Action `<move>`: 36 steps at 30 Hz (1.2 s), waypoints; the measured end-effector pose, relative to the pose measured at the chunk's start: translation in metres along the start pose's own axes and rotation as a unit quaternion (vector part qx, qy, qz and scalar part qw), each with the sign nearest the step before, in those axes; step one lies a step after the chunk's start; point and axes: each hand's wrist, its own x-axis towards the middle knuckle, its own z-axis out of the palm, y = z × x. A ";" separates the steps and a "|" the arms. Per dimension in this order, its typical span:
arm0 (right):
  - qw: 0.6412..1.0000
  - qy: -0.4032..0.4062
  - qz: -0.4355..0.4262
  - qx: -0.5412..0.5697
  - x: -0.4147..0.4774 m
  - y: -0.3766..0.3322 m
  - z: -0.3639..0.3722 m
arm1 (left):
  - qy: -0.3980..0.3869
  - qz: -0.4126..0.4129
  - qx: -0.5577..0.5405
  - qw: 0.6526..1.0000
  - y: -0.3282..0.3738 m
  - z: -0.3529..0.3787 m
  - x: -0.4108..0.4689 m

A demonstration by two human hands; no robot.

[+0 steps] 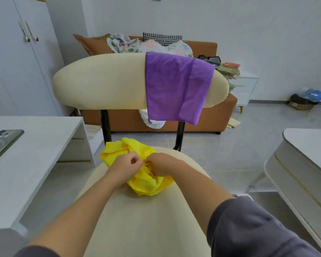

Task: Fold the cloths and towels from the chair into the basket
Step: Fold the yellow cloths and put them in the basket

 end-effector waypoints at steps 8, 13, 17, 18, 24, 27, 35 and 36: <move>0.996 0.054 0.009 0.074 -0.033 0.005 0.003 | -0.012 -0.042 0.308 0.950 -0.009 0.015 -0.010; 0.976 0.118 0.024 0.181 -0.077 0.008 0.027 | -0.006 -0.020 0.248 0.969 0.004 0.023 -0.038; 0.927 0.223 0.122 0.275 -0.119 0.014 0.048 | -0.060 -0.035 0.230 0.971 0.015 0.026 -0.061; 0.924 0.229 0.136 0.275 -0.127 0.015 0.053 | -0.062 -0.049 0.210 0.975 0.016 0.027 -0.065; 0.935 0.225 0.129 0.243 -0.137 0.012 0.064 | 0.116 -0.084 0.288 0.947 0.009 0.019 -0.050; 0.915 0.247 0.164 0.273 -0.135 0.015 0.060 | 0.042 -0.145 0.305 0.940 0.001 0.019 -0.040; 0.875 0.257 0.212 0.351 -0.136 0.021 0.053 | 0.119 -0.019 0.235 0.964 0.003 0.015 -0.072; 0.874 0.257 0.211 0.355 -0.138 0.021 0.052 | 0.101 -0.045 0.232 0.967 0.008 0.014 -0.075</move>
